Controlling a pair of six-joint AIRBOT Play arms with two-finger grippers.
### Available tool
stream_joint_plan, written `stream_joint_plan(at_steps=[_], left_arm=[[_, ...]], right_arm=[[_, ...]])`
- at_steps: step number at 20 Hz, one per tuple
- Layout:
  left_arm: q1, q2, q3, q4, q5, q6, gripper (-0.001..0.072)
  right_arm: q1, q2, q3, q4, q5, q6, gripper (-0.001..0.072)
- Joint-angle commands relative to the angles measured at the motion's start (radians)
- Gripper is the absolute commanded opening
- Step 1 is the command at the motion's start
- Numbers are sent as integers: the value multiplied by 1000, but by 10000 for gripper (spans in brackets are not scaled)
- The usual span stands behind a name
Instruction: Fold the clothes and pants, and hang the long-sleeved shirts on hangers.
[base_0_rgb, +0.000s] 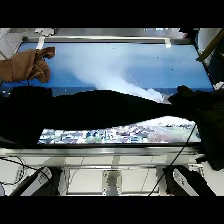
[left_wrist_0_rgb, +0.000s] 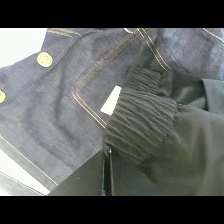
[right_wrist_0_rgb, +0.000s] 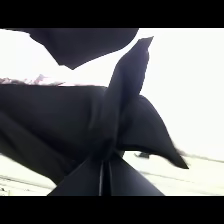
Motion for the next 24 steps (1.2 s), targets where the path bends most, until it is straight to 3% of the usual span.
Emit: stream_joint_plan(at_steps=[1,5,10,11,12,13,15,18,21,24], left_arm=[[-1,-10,-50,-53,-16,-3,16],[2,-45,-111,-51,-4,0,16],[0,-80,-111,-52,56,-1,16],[0,-80,-111,-53,53,-1,16],[0,-80,-111,-52,52,-1,16],[0,-80,-111,-52,49,-1,16],[0,-80,-111,-52,43,-1,16],[0,-80,-111,-51,25,-1,16],[0,-80,-111,-51,26,-1,16],[0,-80,-111,-51,26,-1,16]], right_arm=[[-8,-19,-29,-43,60,52,6],[-8,-177,-176,-18,-33,54,6],[-8,-394,-193,76,-576,67,17],[-8,-414,-193,128,-689,83,143],[-8,-418,-193,171,-775,85,380],[-10,-415,-181,188,-823,85,509],[-10,-398,-118,92,-783,83,509],[-45,-357,-57,-122,-593,82,509],[-151,-352,-143,-95,-418,10,509],[-221,-358,-332,153,-583,-2,507]])
